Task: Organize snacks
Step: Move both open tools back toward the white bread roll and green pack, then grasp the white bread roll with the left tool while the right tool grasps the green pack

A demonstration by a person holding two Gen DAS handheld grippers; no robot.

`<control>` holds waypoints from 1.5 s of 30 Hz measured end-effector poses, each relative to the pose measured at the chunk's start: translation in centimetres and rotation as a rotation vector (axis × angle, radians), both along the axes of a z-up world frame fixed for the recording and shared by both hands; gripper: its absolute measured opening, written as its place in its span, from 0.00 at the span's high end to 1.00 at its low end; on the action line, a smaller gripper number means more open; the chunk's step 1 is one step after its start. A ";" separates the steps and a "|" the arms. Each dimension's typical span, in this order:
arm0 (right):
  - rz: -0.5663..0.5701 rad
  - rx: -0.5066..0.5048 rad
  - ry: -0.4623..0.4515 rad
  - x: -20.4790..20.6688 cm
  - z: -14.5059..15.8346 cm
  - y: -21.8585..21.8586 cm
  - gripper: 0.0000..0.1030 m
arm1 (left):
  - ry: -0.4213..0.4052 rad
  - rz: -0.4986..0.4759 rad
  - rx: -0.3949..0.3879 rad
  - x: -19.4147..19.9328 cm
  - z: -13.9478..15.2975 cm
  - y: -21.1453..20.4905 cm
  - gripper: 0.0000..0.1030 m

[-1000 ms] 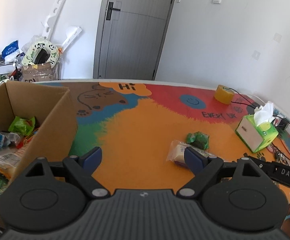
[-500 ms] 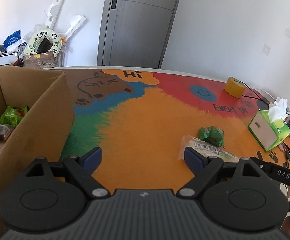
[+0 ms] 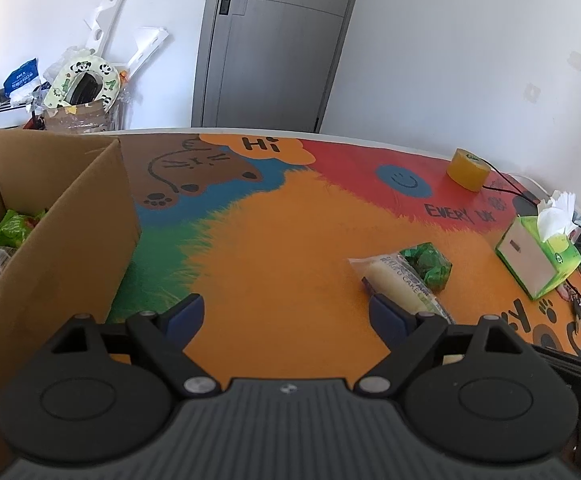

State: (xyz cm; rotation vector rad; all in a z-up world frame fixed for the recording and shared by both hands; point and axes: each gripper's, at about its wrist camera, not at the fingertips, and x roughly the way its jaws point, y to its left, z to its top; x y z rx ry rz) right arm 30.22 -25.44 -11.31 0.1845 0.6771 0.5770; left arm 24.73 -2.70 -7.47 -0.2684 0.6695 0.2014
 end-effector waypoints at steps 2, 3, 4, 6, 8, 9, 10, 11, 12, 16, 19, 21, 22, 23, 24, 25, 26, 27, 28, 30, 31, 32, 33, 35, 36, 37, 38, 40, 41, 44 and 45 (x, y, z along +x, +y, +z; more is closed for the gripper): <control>0.019 0.023 0.001 -0.3 0.2 0.4 0.88 | 0.001 -0.002 -0.001 0.0 0.0 -0.1 0.14; 0.033 0.041 0.003 -0.4 0.3 0.4 0.89 | 0.000 -0.004 -0.005 0.0 0.0 -0.1 0.14; 0.039 0.052 0.003 -0.5 0.4 0.4 0.89 | 0.001 -0.008 -0.006 0.1 -0.1 -0.2 0.14; 0.024 0.041 0.001 -0.4 0.6 0.2 0.88 | 0.004 -0.022 0.000 0.4 -0.2 -0.7 0.14; 0.003 0.032 0.004 -0.3 0.7 -0.3 0.87 | 0.011 -0.028 -0.003 0.7 -0.3 -1.2 0.14; -0.010 0.032 0.006 -0.2 0.6 -0.5 0.87 | 0.013 -0.032 -0.005 0.9 -0.3 -1.5 0.14; -0.023 0.032 0.011 -0.1 0.6 -0.9 0.87 | 0.013 -0.037 -0.005 1.0 -0.4 -1.8 0.14; -0.036 0.033 0.015 0.0 0.6 -1.3 0.86 | 0.014 -0.044 -0.001 1.2 -0.3 -2.3 0.14; -0.046 0.034 0.017 0.1 0.4 -1.5 0.86 | 0.012 -0.049 0.002 1.4 -0.3 -2.7 0.14; -0.075 0.041 0.015 0.1 0.2 -2.7 0.73 | 0.014 -0.074 0.010 2.0 -0.4 -4.7 0.14; -0.097 0.052 0.007 0.2 0.1 -3.8 0.64 | 0.017 -0.094 0.019 2.5 -0.5 -6.0 0.14; -0.119 0.056 0.001 0.2 0.0 -4.4 0.55 | 0.020 -0.103 0.024 2.9 -0.6 -6.8 0.14; -0.130 0.061 -0.002 0.2 0.0 -4.8 0.52 | 0.021 -0.107 0.026 3.0 -0.7 -7.2 0.14; -0.141 0.068 -0.003 0.2 -0.1 -5.2 0.49 | 0.024 -0.110 0.030 3.2 -0.9 -7.6 0.14; -0.146 0.069 -0.002 0.3 -0.2 -5.5 0.49 | 0.027 -0.112 0.034 3.4 -1.0 -7.9 0.14; -0.151 0.070 0.000 0.4 -0.3 -5.8 0.49 | 0.030 -0.113 0.038 3.5 -1.1 -8.2 0.14; -0.157 0.070 0.001 0.4 -0.4 -6.1 0.49 | 0.032 -0.113 0.039 3.7 -1.2 -8.5 0.14; -0.160 0.073 0.001 0.5 -0.4 -6.4 0.48 | 0.032 -0.115 0.041 3.8 -1.3 -8.8 0.14; -0.162 0.077 0.002 0.6 -0.5 -6.6 0.48 | 0.032 -0.115 0.043 3.9 -1.4 -9.0 0.14; -0.165 0.082 0.003 0.7 -0.6 -6.8 0.48 | 0.033 -0.117 0.051 4.1 -1.6 -9.6 0.14; -0.166 0.085 0.004 0.7 -0.6 -6.9 0.48 | 0.033 -0.120 0.056 4.2 -1.8 -9.9 0.14; -0.166 0.088 0.005 0.7 -0.7 -7.0 0.48 | 0.036 -0.122 0.062 4.3 -1.9 -10.2 0.14; -0.166 0.091 0.006 0.7 -0.8 -7.1 0.48 | 0.039 -0.121 0.065 4.4 -2.0 -10.4 0.14; -0.164 0.096 0.008 0.8 -0.9 -7.1 0.47 | 0.038 -0.120 0.070 4.4 -2.1 -10.6 0.14; -0.162 0.097 0.009 0.7 -0.9 -7.3 0.47 | 0.037 -0.119 0.078 4.5 -2.3 -10.8 0.14; -0.161 0.097 0.011 0.8 -0.9 -7.2 0.47 | 0.036 -0.119 0.083 4.5 -2.4 -10.9 0.15; -0.160 0.097 0.014 0.8 -0.9 -7.2 0.47 | 0.037 -0.121 0.087 4.6 -2.5 -10.9 0.15; -0.157 0.093 0.016 0.8 -0.9 -7.0 0.47 | 0.055 -0.120 0.093 4.8 -3.0 -10.8 0.17; -0.155 0.089 0.015 0.9 -0.9 -6.8 0.47 | 0.066 -0.117 0.095 4.9 -3.2 -10.6 0.20; -0.147 0.077 0.011 0.8 -0.8 -6.3 0.47 | 0.041 -0.116 0.113 4.6 -3.4 -9.9 0.37; -0.145 0.073 0.011 0.8 -0.8 -6.1 0.47 | 0.036 -0.113 0.109 4.5 -3.4 -9.6 0.48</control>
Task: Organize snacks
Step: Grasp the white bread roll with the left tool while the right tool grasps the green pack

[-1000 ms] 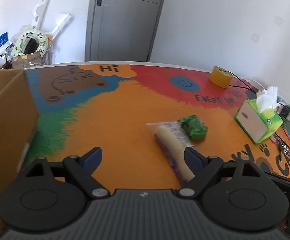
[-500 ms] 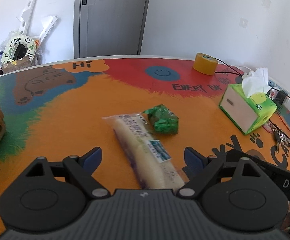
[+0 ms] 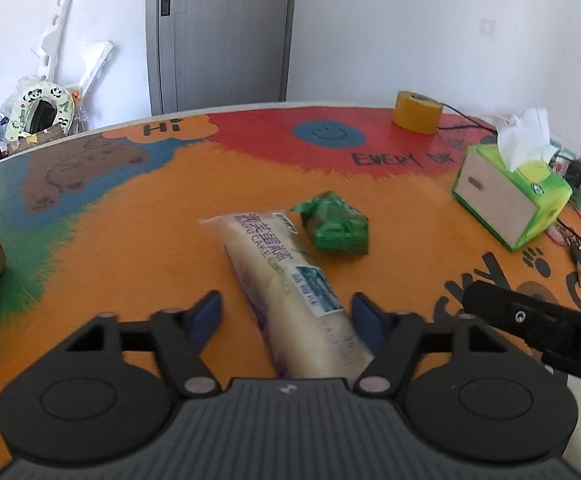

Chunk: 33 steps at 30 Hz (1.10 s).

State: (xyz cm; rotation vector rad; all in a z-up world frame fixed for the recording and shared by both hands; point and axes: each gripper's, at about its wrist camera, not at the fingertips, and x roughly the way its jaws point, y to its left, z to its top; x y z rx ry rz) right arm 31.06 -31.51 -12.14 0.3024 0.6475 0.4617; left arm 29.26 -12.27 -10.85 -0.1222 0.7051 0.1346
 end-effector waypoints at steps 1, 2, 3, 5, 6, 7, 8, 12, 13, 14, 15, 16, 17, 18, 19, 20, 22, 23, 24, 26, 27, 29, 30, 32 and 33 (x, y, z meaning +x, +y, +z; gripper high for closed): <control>0.001 -0.003 0.001 0.0 0.0 0.2 0.47 | -0.003 0.003 -0.003 -0.1 0.1 0.3 0.55; 0.002 -0.005 0.002 0.1 0.1 0.5 0.47 | -0.004 0.009 -0.009 -0.1 0.1 0.8 0.63; 0.004 -0.006 0.002 0.1 0.1 0.7 0.47 | -0.007 0.009 -0.031 -0.2 0.2 1.4 0.66; 0.012 -0.013 -0.001 0.1 0.3 1.4 0.47 | -0.010 0.000 -0.055 -0.3 0.3 2.3 0.70; 0.017 -0.017 -0.003 0.1 0.4 1.8 0.47 | -0.009 -0.003 -0.054 -0.4 0.4 2.6 0.71; 0.023 -0.023 -0.003 0.1 0.5 2.3 0.47 | -0.009 -0.001 -0.061 -0.4 0.5 2.9 0.71; 0.028 -0.030 -0.003 0.2 0.5 2.7 0.47 | -0.009 0.007 -0.077 -0.5 0.6 3.5 0.72; 0.042 -0.048 -0.006 0.5 0.9 4.2 0.47 | -0.016 0.030 -0.100 -1.0 0.7 5.2 0.72; 0.046 -0.052 -0.005 0.6 0.9 4.6 0.47 | -0.017 0.034 -0.106 -1.1 0.7 5.6 0.72; 0.049 -0.055 -0.004 0.8 0.9 5.0 0.46 | -0.019 0.038 -0.112 -1.1 0.8 6.0 0.72; 0.052 -0.057 -0.003 1.0 1.0 5.3 0.44 | -0.021 0.041 -0.117 -1.1 0.8 6.4 0.72; 0.055 -0.058 -0.003 1.1 1.0 5.6 0.43 | -0.022 0.044 -0.121 -1.2 0.9 6.7 0.72; 0.057 -0.059 -0.002 1.4 1.0 6.0 0.40 | -0.023 0.046 -0.126 -1.2 0.9 7.1 0.72; 0.058 -0.063 -0.003 1.5 1.0 6.3 0.38 | -0.026 0.048 -0.129 -1.1 1.0 7.5 0.72; 0.057 -0.071 -0.004 1.7 1.1 6.7 0.36 | -0.028 0.049 -0.131 -1.1 1.1 7.8 0.72; 0.055 -0.079 -0.006 1.9 1.1 7.0 0.35 | -0.030 0.051 -0.133 -1.1 1.1 8.1 0.72; 0.056 -0.085 -0.008 2.3 1.2 7.6 0.33 | -0.031 0.052 -0.140 -0.9 1.2 8.6 0.72; 0.054 -0.090 -0.009 2.5 1.2 7.8 0.30 | -0.033 0.052 -0.145 -0.9 1.2 8.8 0.72; 0.052 -0.097 -0.014 2.8 1.3 8.1 0.26 | -0.034 0.051 -0.149 -0.8 1.2 9.0 0.72; 0.050 -0.114 -0.021 3.3 1.4 8.7 0.23 | -0.038 0.049 -0.153 -0.6 1.3 9.3 0.72; 0.049 -0.119 -0.022 3.5 1.5 8.9 0.22 | -0.039 0.051 -0.154 -0.5 1.3 9.4 0.72; 0.045 -0.123 -0.019 4.0 1.6 9.1 0.21 | -0.040 0.054 -0.161 -0.2 1.2 9.8 0.72; 0.041 -0.123 -0.019 4.3 1.6 9.2 0.21 | -0.039 0.056 -0.164 0.0 1.2 9.9 0.72; 0.036 -0.126 -0.019 4.8 1.7 9.4 0.20 | -0.036 0.054 -0.164 0.2 1.1 10.2 0.72; 0.034 -0.131 -0.019 5.0 1.6 9.6 0.20 | -0.034 0.054 -0.168 0.4 1.0 10.3 0.72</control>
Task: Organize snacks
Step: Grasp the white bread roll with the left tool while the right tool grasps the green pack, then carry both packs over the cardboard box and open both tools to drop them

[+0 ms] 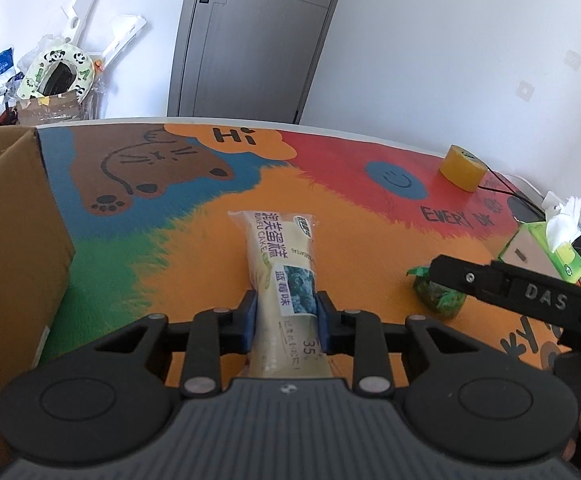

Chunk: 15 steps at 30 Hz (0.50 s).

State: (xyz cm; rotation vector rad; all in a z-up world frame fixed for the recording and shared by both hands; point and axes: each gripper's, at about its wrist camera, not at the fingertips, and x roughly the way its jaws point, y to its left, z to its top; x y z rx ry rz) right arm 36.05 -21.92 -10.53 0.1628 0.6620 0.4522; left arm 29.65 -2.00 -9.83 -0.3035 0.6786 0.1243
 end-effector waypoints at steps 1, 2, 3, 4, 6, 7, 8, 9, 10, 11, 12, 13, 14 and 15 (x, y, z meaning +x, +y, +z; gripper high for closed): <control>-0.003 -0.009 0.001 0.2 -0.1 0.2 0.20 | -0.001 0.000 -0.002 0.0 0.0 0.1 0.72; -0.005 -0.016 0.004 0.3 -0.2 0.3 0.21 | -0.003 0.001 -0.003 0.1 0.0 0.2 0.72; -0.001 -0.020 0.014 0.5 -0.5 0.4 0.32 | -0.003 0.001 -0.003 0.1 -0.1 0.2 0.72; 0.010 -0.018 0.040 0.5 -0.8 0.5 0.47 | -0.002 0.001 -0.005 0.0 -0.1 0.2 0.72; 0.019 -0.021 0.044 0.0 -0.9 0.5 0.59 | -0.002 0.001 -0.005 -0.1 -0.1 0.2 0.72; 0.027 -0.033 0.037 -0.5 -0.8 0.6 0.60 | -0.002 0.001 -0.004 -0.3 0.0 0.1 0.72; 0.031 -0.036 0.030 -1.0 -0.6 0.5 0.65 | -0.004 0.000 -0.003 -0.4 0.1 0.0 0.72; 0.032 -0.034 0.028 -1.5 -0.5 0.4 0.66 | -0.006 -0.002 -0.004 -0.7 0.2 -0.1 0.72; 0.029 -0.030 0.026 -1.9 -0.4 0.2 0.66 | -0.010 -0.004 -0.003 -0.9 0.4 -0.3 0.72; 0.023 -0.027 0.022 -2.4 -0.3 0.0 0.66 | -0.016 -0.007 -0.003 -1.2 0.6 -0.4 0.72; 0.018 -0.025 0.019 -2.8 -0.1 -0.2 0.68 | -0.023 -0.012 -0.001 -1.6 0.9 -0.7 0.72; 0.013 -0.020 0.017 -3.1 0.0 -0.5 0.68 | -0.027 -0.015 0.000 -1.9 1.1 -0.8 0.72; 0.007 -0.011 0.016 -3.5 0.2 -0.8 0.68 | -0.033 -0.019 0.001 -2.3 1.4 -1.0 0.72; 0.001 -0.003 0.013 -3.9 0.4 -1.1 0.68 | -0.039 -0.022 0.001 -2.7 1.6 -1.2 0.72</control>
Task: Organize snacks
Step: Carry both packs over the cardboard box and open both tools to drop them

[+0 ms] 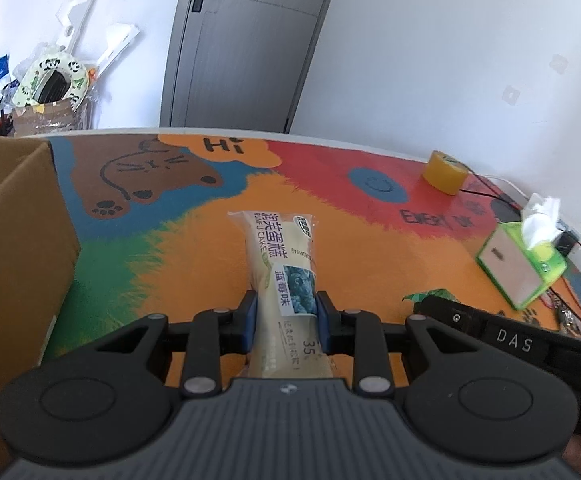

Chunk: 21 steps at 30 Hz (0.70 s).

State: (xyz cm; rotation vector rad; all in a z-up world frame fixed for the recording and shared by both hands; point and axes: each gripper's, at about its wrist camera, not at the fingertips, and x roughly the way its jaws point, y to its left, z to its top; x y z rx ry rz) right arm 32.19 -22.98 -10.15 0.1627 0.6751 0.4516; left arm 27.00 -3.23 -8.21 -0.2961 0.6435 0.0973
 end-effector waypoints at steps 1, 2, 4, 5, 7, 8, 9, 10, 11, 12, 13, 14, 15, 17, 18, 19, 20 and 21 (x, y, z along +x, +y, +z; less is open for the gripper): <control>-0.004 0.009 -0.006 -0.4 0.3 -0.3 0.68 | -0.005 -0.004 0.002 -0.4 0.3 -0.2 0.72; -0.005 0.018 -0.011 -0.7 0.6 -0.4 0.68 | -0.011 -0.008 0.005 -0.7 0.5 -0.3 0.72; -0.003 0.029 -0.028 -1.6 1.3 -0.7 0.68 | -0.028 -0.014 0.007 -1.4 1.3 -0.5 0.72; -0.002 0.033 -0.038 -2.1 1.8 -0.7 0.68 | -0.038 -0.015 0.010 -1.9 1.7 -0.6 0.72; -0.001 0.044 -0.058 -2.8 2.5 -0.7 0.68 | -0.054 -0.015 0.012 -2.6 2.4 -0.6 0.72; 0.000 0.050 -0.067 -3.2 2.9 -0.7 0.68 | -0.063 -0.013 0.015 -3.1 2.8 -0.6 0.72; 0.000 0.054 -0.073 -3.5 3.2 -0.7 0.68 | -0.070 -0.012 0.016 -3.5 3.1 -0.6 0.72; 0.002 0.060 -0.081 -3.8 3.5 -0.6 0.68 | -0.078 -0.011 0.017 -3.9 3.5 -0.5 0.72; 0.004 0.065 -0.090 -4.1 3.9 -0.5 0.68 | -0.087 -0.010 0.019 -4.3 3.8 -0.3 0.72; 0.006 0.068 -0.098 -4.4 4.2 -0.4 0.68 | -0.095 -0.009 0.022 -4.7 4.1 -0.2 0.72; 0.007 0.072 -0.105 -4.8 4.4 -0.3 0.68 | -0.103 -0.008 0.024 -5.0 4.4 -0.1 0.72; 0.009 0.078 -0.110 -5.1 4.7 -0.2 0.68 | -0.110 -0.006 0.024 -5.4 4.8 0.0 0.72; 0.012 0.083 -0.115 -5.4 4.9 -0.1 0.68 | -0.116 -0.004 0.024 -5.7 5.0 0.1 0.72; 0.018 0.086 -0.128 -6.0 5.5 0.3 0.68 | -0.133 0.001 0.026 -6.5 5.6 0.5 0.72; 0.021 0.089 -0.133 -6.3 5.7 0.6 0.68 | -0.141 0.003 0.028 -6.9 5.9 0.7 0.72; 0.026 0.092 -0.139 -6.6 6.0 0.8 0.68 | -0.148 0.006 0.028 -7.3 6.1 0.8 0.72; 0.031 0.096 -0.145 -6.8 6.3 1.1 0.68 | -0.155 0.008 0.029 -7.7 6.4 1.0 0.72; 0.033 0.098 -0.152 -7.3 6.5 1.3 0.68 | -0.163 0.012 0.030 -8.1 6.7 1.2 0.72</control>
